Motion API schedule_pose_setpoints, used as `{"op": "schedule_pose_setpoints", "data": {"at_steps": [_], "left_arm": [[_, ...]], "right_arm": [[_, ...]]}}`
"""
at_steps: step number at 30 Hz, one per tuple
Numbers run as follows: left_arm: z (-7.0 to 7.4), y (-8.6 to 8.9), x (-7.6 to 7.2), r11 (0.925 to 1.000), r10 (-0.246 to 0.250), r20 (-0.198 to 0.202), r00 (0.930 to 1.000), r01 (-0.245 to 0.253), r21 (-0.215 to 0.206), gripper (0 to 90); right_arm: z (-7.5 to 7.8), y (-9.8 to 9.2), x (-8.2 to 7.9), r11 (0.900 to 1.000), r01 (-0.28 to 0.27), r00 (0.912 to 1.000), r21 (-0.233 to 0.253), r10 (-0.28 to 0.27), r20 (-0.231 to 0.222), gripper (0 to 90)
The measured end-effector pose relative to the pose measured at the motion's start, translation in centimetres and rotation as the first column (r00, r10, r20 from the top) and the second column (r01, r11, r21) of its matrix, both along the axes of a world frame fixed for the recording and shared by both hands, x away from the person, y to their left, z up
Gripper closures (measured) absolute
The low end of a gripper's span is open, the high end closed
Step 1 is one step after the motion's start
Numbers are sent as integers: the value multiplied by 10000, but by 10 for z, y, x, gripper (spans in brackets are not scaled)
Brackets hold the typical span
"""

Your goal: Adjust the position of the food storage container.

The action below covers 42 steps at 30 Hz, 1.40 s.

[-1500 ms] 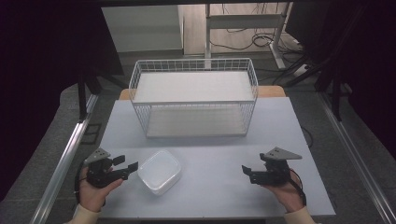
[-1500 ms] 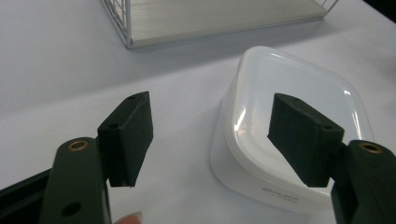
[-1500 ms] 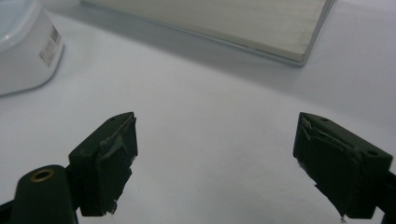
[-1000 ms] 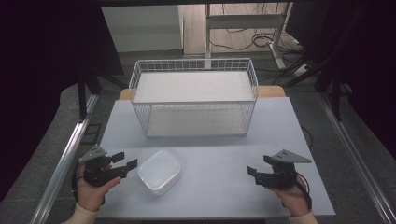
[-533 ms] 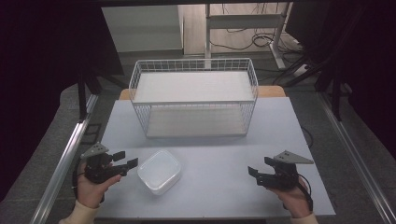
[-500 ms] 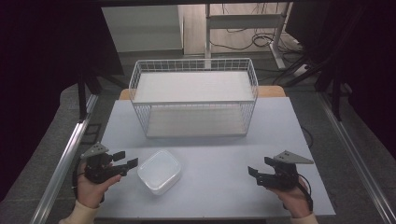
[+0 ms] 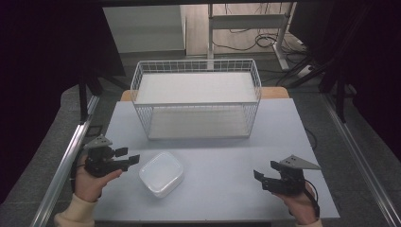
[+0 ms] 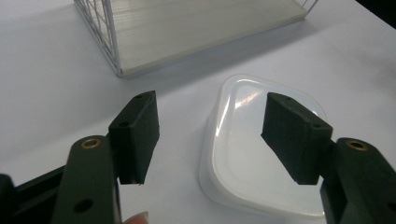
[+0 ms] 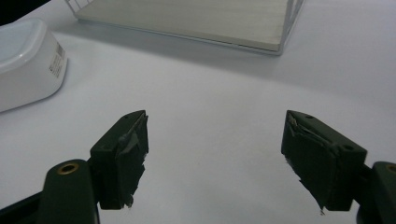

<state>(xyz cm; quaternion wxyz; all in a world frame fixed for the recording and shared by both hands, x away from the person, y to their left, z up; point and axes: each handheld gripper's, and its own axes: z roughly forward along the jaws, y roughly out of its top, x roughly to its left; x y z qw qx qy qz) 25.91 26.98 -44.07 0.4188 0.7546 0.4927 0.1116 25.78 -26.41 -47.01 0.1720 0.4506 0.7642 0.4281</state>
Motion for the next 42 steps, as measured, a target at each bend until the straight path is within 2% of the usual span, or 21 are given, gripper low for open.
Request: {"op": "schedule_pose_setpoints", "data": {"at_steps": [5,8,10,11,12,13,14,17,22,26,28,32,37,40,42], "left_arm": [[-1,-3,10,9994,-41,-373,9993,53,334,458],[-8,-1,20,9986,26,-786,9969,16,536,504],[-13,1,24,9977,63,-964,9953,3,679,574],[-15,2,26,9971,61,-1087,9941,22,755,574],[-20,2,30,9961,1,-1366,9906,120,875,641],[-20,2,30,9961,1,-1366,9906,120,875,663],[-22,3,32,9952,-45,-1540,9881,194,955,706],[-28,3,34,9929,0,-1880,9822,224,1170,760],[-35,2,33,9904,-125,-2229,9748,427,1315,878],[-42,-2,32,9883,-339,-2560,9661,705,1349,900],[-43,-4,31,9872,-459,-2600,9645,837,1360,900],[-45,-6,27,9886,-528,-2596,9643,871,1227,900],[-47,-8,19,9895,-786,-2711,9594,1082,960,900],[-47,-11,17,9875,-784,-2684,9601,1118,1114,900],[-46,-11,14,9894,-799,-2648,9610,1087,959,900]], "right_arm": [[0,1,-4,10000,-11,10000,-80,12,38,233],[0,2,-5,9998,-37,10000,-170,37,45,234],[-2,2,-4,9997,-24,10000,-233,23,-12,235],[-2,2,-4,9997,-24,10000,-233,23,-12,235],[-4,1,-3,9996,43,9999,-263,-46,-112,236],[-4,1,-3,9996,43,9999,-263,-46,-112,236],[-5,1,-3,9995,59,9998,-308,-64,-166,236],[-6,1,-3,9995,33,9998,-301,-39,-217,236],[-6,4,-4,9997,-58,9996,-231,51,-288,236],[-8,5,-3,9996,-82,9993,-287,71,-354,236],[-8,5,-3,9994,-74,9993,-331,62,-379,236],[-9,4,-4,9993,-36,9994,-362,23,-351,237],[-8,5,-4,9992,-45,9994,-407,31,-344,237],[-9,5,-4,9991,-36,9993,-433,20,-368,237],[-10,5,-4,9990,-38,9991,-441,20,-414,238]]}}
